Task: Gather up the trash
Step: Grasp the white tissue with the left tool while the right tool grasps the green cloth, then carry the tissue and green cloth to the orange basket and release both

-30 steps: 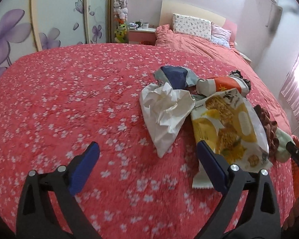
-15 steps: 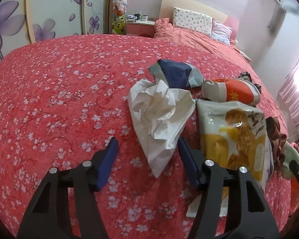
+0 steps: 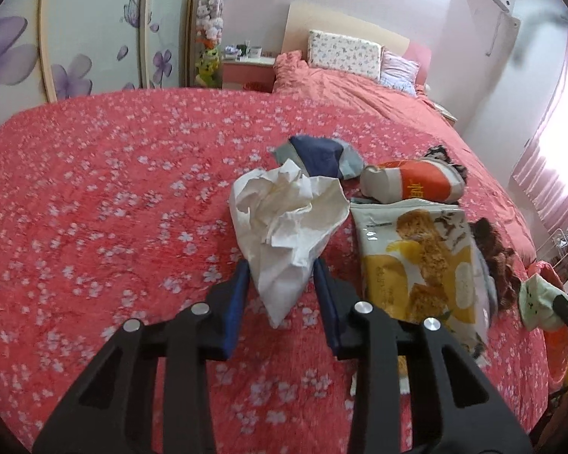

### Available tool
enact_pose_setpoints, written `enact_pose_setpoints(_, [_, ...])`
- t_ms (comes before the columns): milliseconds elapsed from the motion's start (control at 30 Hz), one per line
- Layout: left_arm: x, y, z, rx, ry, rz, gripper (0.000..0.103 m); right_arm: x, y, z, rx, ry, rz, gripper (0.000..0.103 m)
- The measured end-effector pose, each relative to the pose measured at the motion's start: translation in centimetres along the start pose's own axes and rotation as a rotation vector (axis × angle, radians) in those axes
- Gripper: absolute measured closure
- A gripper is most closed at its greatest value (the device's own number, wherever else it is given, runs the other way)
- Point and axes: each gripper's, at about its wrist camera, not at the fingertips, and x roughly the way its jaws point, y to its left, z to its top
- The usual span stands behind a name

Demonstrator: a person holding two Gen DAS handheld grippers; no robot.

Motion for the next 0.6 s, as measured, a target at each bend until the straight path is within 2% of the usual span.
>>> enact_pose_setpoints(333, [-5.1,0.2,-0.9,0.006,-0.070,-0.025,0.068,-2.8,-0.4,0.0,-0.004,-0.050,0.007,0.098])
enact_pose_setpoints(600, [-9.3,-3.1,-0.4,0.049,-0.111,-0.088,0.068,-5.6,-1.4,0.5,-0.005,-0.102,0.022,0.098])
